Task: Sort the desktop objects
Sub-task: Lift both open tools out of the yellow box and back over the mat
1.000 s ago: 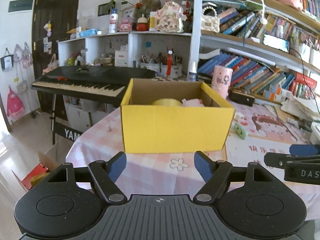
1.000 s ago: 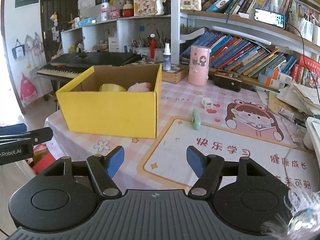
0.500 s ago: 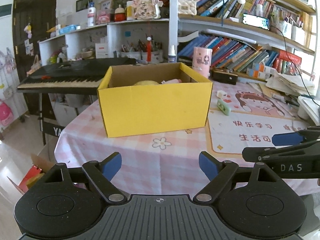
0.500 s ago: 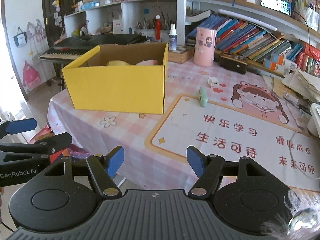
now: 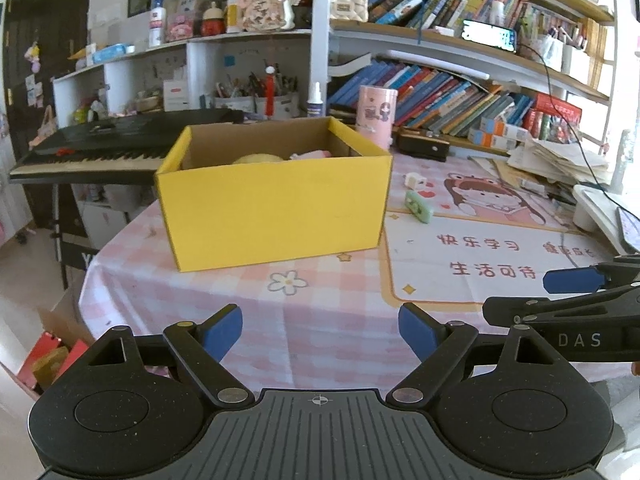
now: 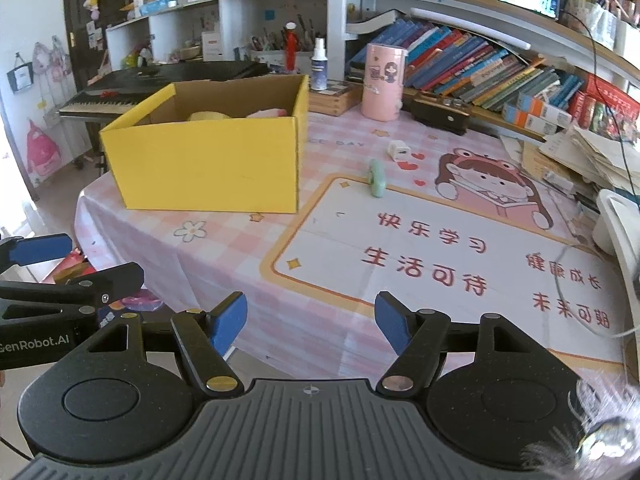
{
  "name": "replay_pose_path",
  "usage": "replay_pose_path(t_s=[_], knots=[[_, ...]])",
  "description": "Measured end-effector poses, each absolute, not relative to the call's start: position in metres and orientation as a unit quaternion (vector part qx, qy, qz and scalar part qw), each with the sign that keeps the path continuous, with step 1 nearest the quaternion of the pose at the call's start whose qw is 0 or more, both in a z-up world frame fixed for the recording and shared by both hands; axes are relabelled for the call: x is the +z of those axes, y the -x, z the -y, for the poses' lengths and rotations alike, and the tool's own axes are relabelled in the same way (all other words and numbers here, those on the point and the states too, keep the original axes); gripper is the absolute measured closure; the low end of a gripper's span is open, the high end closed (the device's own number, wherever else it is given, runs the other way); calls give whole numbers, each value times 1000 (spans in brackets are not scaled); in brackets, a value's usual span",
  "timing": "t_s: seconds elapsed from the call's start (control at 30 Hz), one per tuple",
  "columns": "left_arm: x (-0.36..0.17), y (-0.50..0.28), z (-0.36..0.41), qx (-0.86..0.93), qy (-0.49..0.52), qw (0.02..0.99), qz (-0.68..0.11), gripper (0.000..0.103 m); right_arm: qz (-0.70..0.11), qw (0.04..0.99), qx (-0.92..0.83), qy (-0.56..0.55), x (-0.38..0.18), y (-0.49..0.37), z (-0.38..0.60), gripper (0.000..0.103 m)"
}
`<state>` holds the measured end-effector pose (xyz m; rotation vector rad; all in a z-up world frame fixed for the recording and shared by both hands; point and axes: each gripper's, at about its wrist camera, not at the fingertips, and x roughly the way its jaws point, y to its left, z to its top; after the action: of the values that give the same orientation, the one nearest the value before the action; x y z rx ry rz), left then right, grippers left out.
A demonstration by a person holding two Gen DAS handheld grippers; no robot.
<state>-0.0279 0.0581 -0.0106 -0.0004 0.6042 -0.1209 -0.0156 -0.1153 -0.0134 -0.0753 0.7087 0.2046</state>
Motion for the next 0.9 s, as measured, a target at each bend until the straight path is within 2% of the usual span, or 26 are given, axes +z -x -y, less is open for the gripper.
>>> replay_pose_path(t_s=[0.9], knots=[[-16, -33, 27, -110, -18, 942, -315, 15, -365, 930, 46, 12, -17, -32, 205, 34]])
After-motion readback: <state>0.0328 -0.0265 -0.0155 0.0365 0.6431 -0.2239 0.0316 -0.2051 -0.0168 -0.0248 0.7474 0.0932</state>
